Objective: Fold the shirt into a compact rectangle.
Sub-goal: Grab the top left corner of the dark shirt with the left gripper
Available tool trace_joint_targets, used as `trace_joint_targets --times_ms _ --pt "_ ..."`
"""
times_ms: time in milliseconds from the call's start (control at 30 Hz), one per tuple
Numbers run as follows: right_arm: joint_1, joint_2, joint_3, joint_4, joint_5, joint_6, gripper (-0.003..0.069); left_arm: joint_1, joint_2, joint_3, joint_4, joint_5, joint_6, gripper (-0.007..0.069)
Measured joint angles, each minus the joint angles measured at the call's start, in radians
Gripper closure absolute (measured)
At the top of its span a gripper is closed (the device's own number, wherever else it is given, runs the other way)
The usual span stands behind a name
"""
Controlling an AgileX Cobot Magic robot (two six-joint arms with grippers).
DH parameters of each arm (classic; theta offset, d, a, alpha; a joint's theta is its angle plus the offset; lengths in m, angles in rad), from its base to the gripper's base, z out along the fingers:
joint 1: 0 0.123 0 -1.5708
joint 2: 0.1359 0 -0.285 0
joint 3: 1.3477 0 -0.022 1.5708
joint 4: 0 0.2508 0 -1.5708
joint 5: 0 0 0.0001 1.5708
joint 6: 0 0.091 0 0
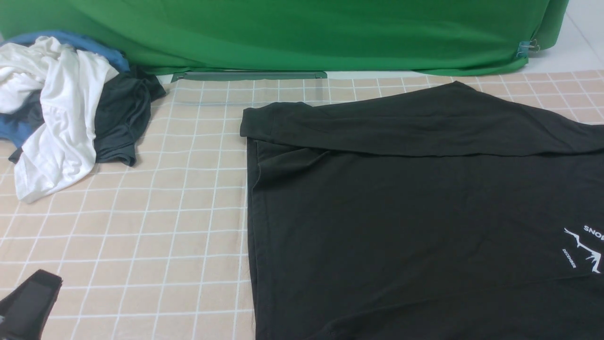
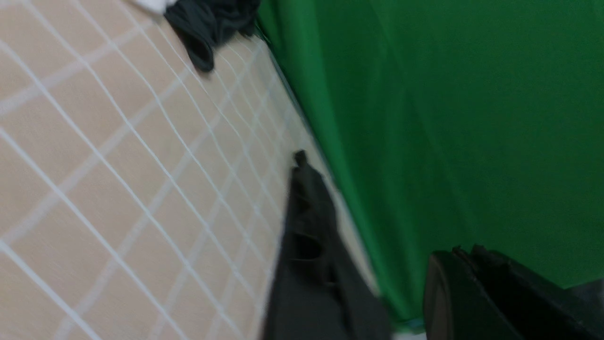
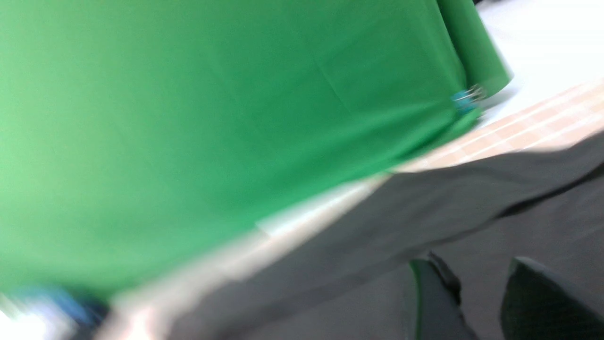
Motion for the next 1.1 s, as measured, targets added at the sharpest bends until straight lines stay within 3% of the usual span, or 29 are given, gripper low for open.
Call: trace_joint_targets --times_ms 100,267,433,567,633,733,800,833,867,967,1100 --pt "0.0 0.0 0.0 0.024 -0.019 0.056 0.0412 0.0 0.0 0.0 -0.08 -0.022 -0.038 0.0606" --pt "0.0 0.0 0.0 0.032 -0.041 0.077 0.0412 0.0 0.0 0.0 -0.052 -0.054 -0.049 0.0606" --pt "0.0 0.0 0.0 0.033 -0.149 0.098 0.0423 0.0 0.0 0.0 -0.067 -0.201 -0.055 0.0606" --pt "0.0 0.018 -0.029 0.033 -0.167 0.072 0.0541 0.0 0.029 -0.082 -0.031 -0.223 -0.052 0.0606" --pt "0.0 0.093 -0.125 0.032 -0.11 -0.014 0.0608 0.0 0.125 -0.209 0.059 -0.166 -0.047 0.0606" --pt "0.0 0.219 -0.297 0.021 0.023 -0.178 0.0626 0.0 0.315 -0.396 0.156 -0.019 -0.011 0.0606" --pt "0.0 0.362 -0.462 0.004 0.205 -0.32 0.0627 0.0 0.507 -0.558 0.188 0.17 0.079 0.0606" --pt "0.0 0.389 -0.477 0.002 0.241 -0.332 0.0627 0.0 0.526 -0.573 0.188 0.187 0.091 0.0606" --pt "0.0 0.481 -0.589 -0.005 0.372 -0.414 0.0627 0.0 0.672 -0.68 0.189 0.326 0.202 0.0606" --pt "0.0 0.658 -0.742 -0.008 0.623 -0.524 0.0627 0.0 0.907 -0.838 0.157 0.536 0.353 0.0606" --pt "0.0 0.805 -0.849 -0.014 0.8 -0.605 0.0627 0.0 1.146 -0.946 0.099 0.619 0.463 0.0606"
